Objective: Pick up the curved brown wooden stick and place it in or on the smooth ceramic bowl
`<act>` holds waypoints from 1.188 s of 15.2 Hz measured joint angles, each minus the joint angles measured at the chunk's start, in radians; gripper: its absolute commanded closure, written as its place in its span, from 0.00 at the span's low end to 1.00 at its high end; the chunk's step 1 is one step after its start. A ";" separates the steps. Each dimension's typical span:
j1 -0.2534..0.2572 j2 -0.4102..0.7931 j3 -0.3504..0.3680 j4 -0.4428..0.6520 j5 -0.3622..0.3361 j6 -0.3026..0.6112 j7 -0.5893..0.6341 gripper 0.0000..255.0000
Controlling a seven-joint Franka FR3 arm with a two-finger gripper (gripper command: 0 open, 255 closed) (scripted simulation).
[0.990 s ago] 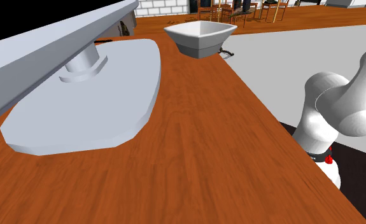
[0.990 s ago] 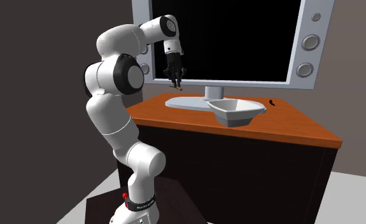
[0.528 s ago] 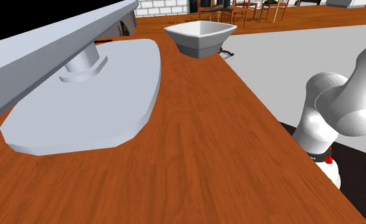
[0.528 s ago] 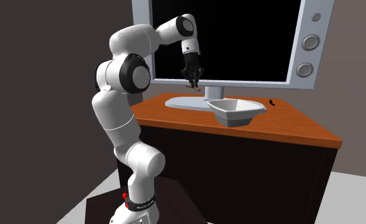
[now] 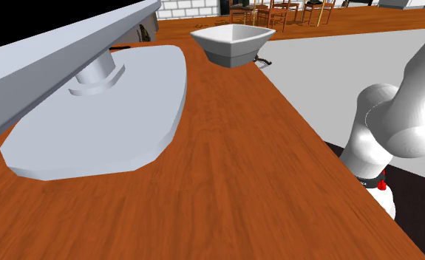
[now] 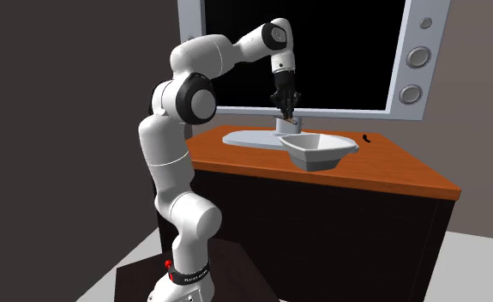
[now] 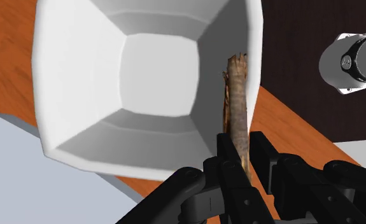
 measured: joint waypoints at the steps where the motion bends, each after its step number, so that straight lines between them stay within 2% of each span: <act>1: -0.008 0.018 -0.014 0.023 -0.002 -0.001 -0.022 1.00; 5: -0.046 0.125 -0.074 0.138 0.001 0.011 -0.121 1.00; 8: -0.080 0.234 -0.116 0.264 0.020 0.008 -0.194 1.00; 9: -0.084 0.244 -0.119 0.267 0.021 0.015 -0.200 1.00; 18: -0.083 0.162 -0.119 0.040 0.012 0.161 -0.171 1.00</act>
